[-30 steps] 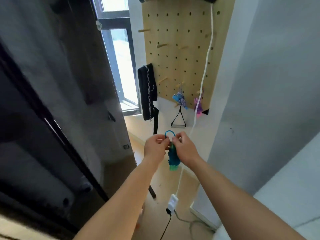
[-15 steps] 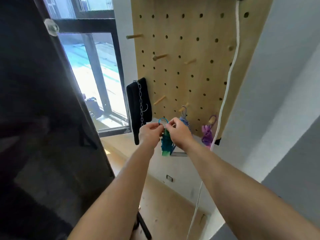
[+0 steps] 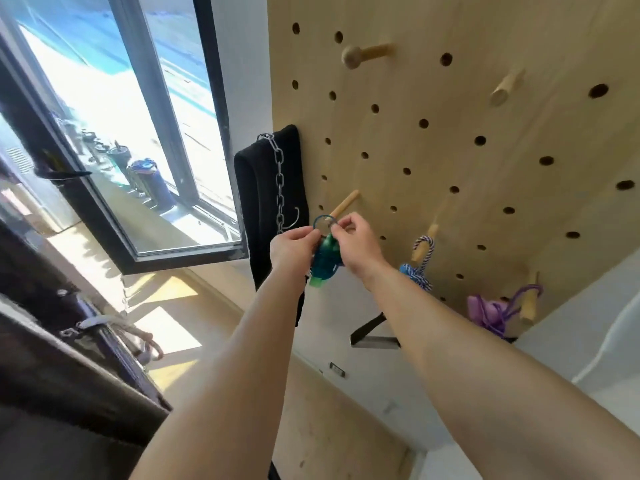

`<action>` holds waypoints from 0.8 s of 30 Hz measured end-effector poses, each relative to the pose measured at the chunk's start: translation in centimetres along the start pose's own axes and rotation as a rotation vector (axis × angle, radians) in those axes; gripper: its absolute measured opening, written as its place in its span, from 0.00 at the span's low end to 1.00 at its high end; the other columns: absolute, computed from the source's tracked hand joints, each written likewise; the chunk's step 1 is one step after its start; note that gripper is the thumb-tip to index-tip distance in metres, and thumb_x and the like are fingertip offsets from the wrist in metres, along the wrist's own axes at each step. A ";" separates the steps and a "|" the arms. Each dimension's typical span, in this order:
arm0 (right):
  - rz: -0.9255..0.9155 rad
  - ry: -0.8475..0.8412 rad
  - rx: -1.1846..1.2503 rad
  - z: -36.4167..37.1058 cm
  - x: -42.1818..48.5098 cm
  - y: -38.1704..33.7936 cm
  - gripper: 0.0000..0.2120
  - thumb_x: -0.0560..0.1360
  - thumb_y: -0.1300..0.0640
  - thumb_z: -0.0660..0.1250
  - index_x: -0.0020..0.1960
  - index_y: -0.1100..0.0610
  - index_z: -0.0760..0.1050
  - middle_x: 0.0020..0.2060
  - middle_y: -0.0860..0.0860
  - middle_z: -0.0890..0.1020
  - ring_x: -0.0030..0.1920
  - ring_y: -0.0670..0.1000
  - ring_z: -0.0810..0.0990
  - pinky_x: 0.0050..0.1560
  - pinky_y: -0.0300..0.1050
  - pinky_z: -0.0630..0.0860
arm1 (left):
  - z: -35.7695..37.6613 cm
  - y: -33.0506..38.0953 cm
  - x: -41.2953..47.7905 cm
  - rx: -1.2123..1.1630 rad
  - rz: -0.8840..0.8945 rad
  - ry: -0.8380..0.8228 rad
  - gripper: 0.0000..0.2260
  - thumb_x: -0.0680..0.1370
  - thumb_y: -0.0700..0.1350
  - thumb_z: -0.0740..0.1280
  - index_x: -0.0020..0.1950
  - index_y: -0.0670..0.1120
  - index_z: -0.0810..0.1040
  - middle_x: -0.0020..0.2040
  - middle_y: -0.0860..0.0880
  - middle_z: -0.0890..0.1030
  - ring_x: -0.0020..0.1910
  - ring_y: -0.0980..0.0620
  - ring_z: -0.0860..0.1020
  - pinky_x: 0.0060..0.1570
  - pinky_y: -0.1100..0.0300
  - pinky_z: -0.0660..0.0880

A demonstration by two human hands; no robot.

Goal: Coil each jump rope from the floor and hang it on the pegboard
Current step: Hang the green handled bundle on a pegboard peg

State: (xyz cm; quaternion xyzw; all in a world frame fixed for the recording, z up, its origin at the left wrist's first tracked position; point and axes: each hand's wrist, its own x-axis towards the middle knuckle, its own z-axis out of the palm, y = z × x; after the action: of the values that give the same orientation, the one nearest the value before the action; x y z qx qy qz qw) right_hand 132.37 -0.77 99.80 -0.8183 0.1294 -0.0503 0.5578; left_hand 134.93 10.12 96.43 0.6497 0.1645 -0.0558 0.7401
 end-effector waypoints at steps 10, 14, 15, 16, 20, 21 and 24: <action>-0.003 0.139 0.069 0.1 4.9 1.9 0.04 0.81 0.58 0.63 0.47 0.56 0.73 0.45 0.52 0.80 0.49 0.52 0.80 0.55 0.53 0.79 | 1.8 -0.9 4.4 -0.055 0.043 -0.138 0.08 0.78 0.42 0.71 0.57 0.47 0.84 0.46 0.47 0.84 0.41 0.53 0.82 0.38 0.62 0.79; -0.034 0.200 0.055 -0.3 6.1 2.1 0.04 0.81 0.59 0.63 0.48 0.57 0.73 0.46 0.53 0.81 0.50 0.53 0.80 0.56 0.52 0.79 | 2.7 -0.6 6.1 -0.036 0.056 -0.211 0.09 0.79 0.39 0.69 0.56 0.48 0.84 0.48 0.47 0.85 0.43 0.53 0.83 0.39 0.62 0.78; -0.037 0.199 0.034 -0.3 6.1 2.4 0.04 0.81 0.58 0.62 0.48 0.56 0.73 0.45 0.51 0.80 0.50 0.52 0.80 0.54 0.49 0.79 | 2.9 -0.7 6.4 -0.023 0.055 -0.226 0.09 0.79 0.39 0.68 0.56 0.48 0.84 0.46 0.48 0.85 0.42 0.54 0.83 0.38 0.63 0.78; -0.043 0.194 0.002 -0.4 5.9 2.7 0.04 0.82 0.58 0.62 0.49 0.56 0.73 0.44 0.49 0.79 0.49 0.51 0.80 0.52 0.46 0.79 | 3.1 -0.9 6.5 -0.004 0.058 -0.244 0.10 0.79 0.38 0.68 0.56 0.49 0.84 0.45 0.49 0.85 0.40 0.55 0.82 0.37 0.63 0.77; -0.091 0.188 -0.148 -0.5 5.0 3.3 0.06 0.82 0.55 0.62 0.55 0.54 0.76 0.49 0.47 0.81 0.52 0.50 0.80 0.56 0.51 0.78 | 2.7 -1.8 6.6 0.020 0.094 -0.296 0.11 0.78 0.39 0.69 0.57 0.49 0.84 0.48 0.50 0.85 0.46 0.52 0.83 0.44 0.60 0.79; -0.106 0.189 -0.191 -0.5 4.6 3.2 0.09 0.82 0.55 0.61 0.60 0.54 0.76 0.55 0.49 0.81 0.57 0.52 0.79 0.60 0.52 0.77 | 2.3 -2.0 6.4 0.044 0.111 -0.284 0.12 0.78 0.40 0.70 0.59 0.49 0.83 0.50 0.50 0.85 0.48 0.52 0.83 0.47 0.59 0.79; -0.097 0.161 -0.329 -0.8 3.0 2.7 0.19 0.82 0.56 0.60 0.73 0.56 0.68 0.69 0.54 0.74 0.69 0.55 0.72 0.68 0.50 0.70 | 0.6 -2.3 5.0 0.219 0.137 -0.163 0.18 0.78 0.47 0.71 0.68 0.49 0.78 0.53 0.51 0.84 0.51 0.54 0.82 0.54 0.55 0.79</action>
State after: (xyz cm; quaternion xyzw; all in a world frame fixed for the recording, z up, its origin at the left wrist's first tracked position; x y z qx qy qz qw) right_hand 134.64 -3.23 97.41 -0.8972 0.1403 -0.1207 0.4011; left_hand 139.03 9.87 92.74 0.7294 0.0524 -0.0753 0.6779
